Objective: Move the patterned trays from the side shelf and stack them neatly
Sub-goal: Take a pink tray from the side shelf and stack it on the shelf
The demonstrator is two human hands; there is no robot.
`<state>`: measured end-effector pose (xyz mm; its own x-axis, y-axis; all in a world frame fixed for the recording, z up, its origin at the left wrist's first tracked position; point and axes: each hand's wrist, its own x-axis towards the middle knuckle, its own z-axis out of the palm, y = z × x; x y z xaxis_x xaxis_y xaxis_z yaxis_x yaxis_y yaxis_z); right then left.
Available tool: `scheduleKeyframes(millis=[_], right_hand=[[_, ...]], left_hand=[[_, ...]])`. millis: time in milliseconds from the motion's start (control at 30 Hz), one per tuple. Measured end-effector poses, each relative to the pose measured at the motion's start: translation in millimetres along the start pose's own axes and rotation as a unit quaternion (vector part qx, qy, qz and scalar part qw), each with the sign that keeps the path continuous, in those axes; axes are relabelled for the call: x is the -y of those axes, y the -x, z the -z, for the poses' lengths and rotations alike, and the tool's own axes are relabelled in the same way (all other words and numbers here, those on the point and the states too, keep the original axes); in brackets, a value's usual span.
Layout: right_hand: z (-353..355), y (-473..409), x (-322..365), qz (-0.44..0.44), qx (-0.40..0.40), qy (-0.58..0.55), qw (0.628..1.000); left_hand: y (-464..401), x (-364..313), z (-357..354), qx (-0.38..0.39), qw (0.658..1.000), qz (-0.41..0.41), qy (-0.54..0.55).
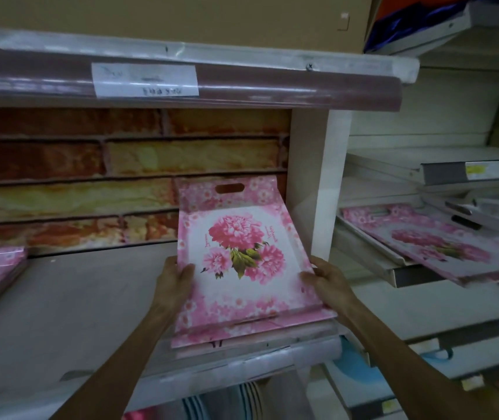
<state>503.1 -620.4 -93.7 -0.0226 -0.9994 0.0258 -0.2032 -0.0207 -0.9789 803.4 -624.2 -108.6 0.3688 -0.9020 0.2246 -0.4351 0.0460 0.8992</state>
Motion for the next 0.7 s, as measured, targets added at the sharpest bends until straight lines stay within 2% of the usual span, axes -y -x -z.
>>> scheduleKeyframes(millis=[200, 467, 700], right_hand=[[-8, -7, -19, -0.026, 0.003, 0.049, 0.998], [-9, -7, -29, -0.045, 0.001, 0.067, 0.997], [-9, -9, -35, -0.049, 0.011, 0.099, 0.994]], left_hand=[[-4, 11, -6, 0.009, 0.995, -0.006, -0.097], [-3, 29, -13, 0.029, 0.986, 0.004, -0.167], [-2, 32, -14, 0.006, 0.979, -0.019, -0.203]])
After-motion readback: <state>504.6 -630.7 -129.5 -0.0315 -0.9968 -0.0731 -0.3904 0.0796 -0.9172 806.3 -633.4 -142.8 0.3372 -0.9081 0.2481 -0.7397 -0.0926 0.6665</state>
